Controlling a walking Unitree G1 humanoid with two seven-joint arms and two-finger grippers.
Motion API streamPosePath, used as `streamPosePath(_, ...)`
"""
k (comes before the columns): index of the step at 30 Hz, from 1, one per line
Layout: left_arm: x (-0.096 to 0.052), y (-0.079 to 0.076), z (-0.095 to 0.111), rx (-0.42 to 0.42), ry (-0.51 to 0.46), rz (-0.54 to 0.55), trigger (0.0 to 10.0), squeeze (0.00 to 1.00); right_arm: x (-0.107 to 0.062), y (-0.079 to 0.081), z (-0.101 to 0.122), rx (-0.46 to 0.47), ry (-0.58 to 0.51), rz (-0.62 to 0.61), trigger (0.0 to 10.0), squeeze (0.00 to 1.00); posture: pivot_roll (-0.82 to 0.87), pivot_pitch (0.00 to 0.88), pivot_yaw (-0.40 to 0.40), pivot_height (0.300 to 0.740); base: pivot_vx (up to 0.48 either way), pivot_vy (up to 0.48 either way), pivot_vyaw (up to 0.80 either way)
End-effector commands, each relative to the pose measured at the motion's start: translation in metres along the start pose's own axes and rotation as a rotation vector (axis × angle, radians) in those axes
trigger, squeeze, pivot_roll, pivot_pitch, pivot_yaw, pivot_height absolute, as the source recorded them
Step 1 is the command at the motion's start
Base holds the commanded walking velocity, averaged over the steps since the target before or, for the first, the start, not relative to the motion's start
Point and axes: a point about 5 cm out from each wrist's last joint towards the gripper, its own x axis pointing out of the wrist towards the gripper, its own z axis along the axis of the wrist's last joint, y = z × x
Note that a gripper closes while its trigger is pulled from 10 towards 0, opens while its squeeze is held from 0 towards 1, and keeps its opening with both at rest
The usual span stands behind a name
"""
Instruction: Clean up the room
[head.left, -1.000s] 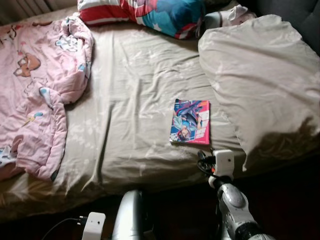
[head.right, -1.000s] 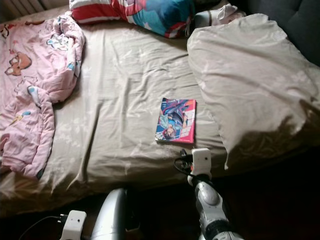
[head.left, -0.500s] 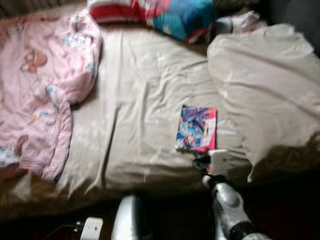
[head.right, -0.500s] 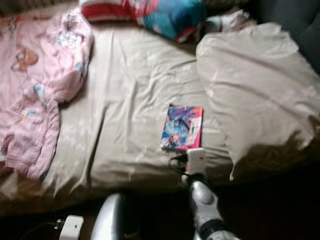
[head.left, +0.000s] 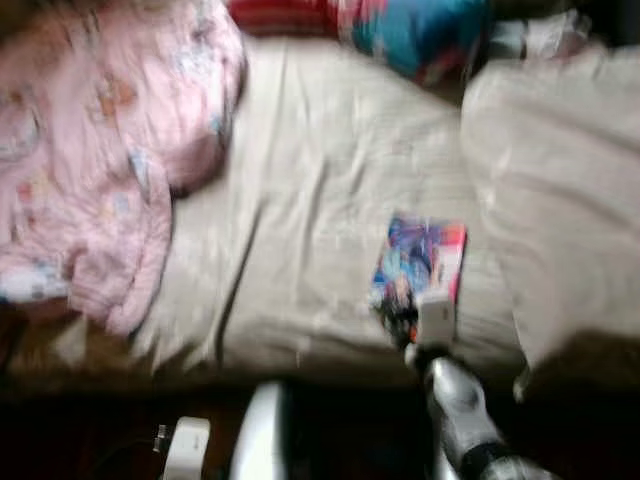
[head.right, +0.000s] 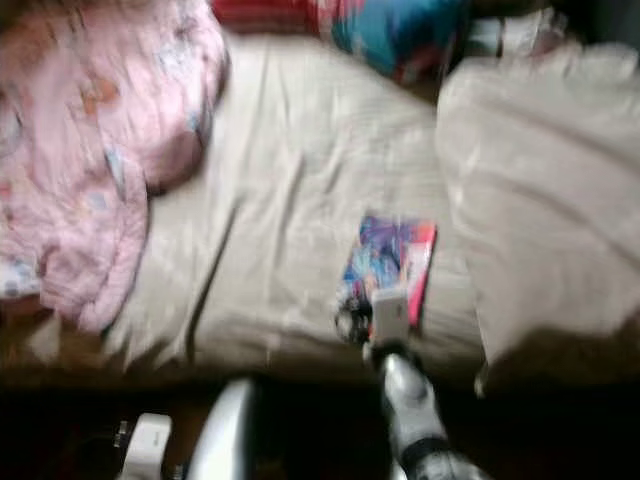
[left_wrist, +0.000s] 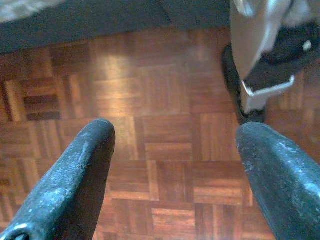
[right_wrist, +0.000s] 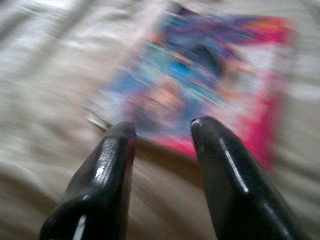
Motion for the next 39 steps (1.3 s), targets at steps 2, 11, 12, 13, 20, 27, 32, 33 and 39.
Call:
streamPosePath(2, -0.003, 0.006, -0.008, 0.015, 0.032, 0.01, 10.0, 0.0, -0.002, 0.012, -0.011, 0.025, 0.058, 0.018, 10.0, 0.0, -0.02, 0.267, 0.147, 0.599, 0.0, 0.0, 0.0)
streamPosePath(11, -0.003, 0.009, -0.007, 0.029, 0.023, 0.01, 10.0, 0.0, -0.004, 0.008, -0.022, 0.156, 0.143, -0.042, 10.0, 0.0, 0.0, 0.267, 0.163, 0.599, 0.0, 0.0, 0.0)
streamPosePath(12, -0.003, 0.009, -0.007, 0.03, 0.022, 0.01, 10.0, 0.0, -0.004, 0.008, -0.022, 0.157, 0.144, -0.044, 10.0, 0.0, 0.0, 0.268, 0.164, 0.599, 0.0, 0.0, 0.0)
streamPosePath(13, -0.003, 0.01, -0.007, 0.032, 0.02, 0.011, 10.0, 0.0, -0.004, 0.009, -0.022, 0.175, 0.146, -0.047, 10.0, 0.0, 0.0, 0.27, 0.168, 0.599, 0.0, 0.0, 0.0)
streamPosePath(20, -0.006, 0.015, -0.012, 0.046, 0.035, 0.015, 10.0, 0.0, -0.002, 0.01, -0.021, 0.231, 0.151, -0.056, 10.0, 0.0, 0.02, 0.293, 0.184, 0.599, 0.0, 0.0, 0.0)
streamPosePath(27, -0.008, 0.019, -0.017, 0.055, 0.042, 0.019, 10.0, 0.0, 0.002, 0.009, -0.014, 0.249, 0.119, -0.073, 10.0, 0.0, 0.03, 0.311, 0.193, 0.599, 0.0, 0.0, 0.0)
streamPosePath(32, -0.01, 0.022, -0.019, 0.066, 0.044, 0.021, 10.0, 0.0, 0.007, 0.008, -0.004, 0.249, 0.083, -0.081, 10.0, 0.0, 0.04, 0.318, 0.201, 0.599, 0.0, 0.0, 0.0)
streamPosePath(33, -0.01, 0.023, -0.019, 0.073, 0.043, 0.019, 10.0, 0.0, 0.008, 0.008, -0.003, 0.245, 0.076, -0.08, 10.0, 0.0, 0.04, 0.318, 0.202, 0.599, 0.0, 0.0, 0.0)
streamPosePath(39, -0.01, 0.023, -0.019, 0.082, 0.039, 0.014, 10.0, 0.0, 0.01, 0.008, 0.002, 0.238, 0.057, -0.082, 10.0, 0.0, 0.05, 0.32, 0.206, 0.599, 0.0, 0.0, 0.0)
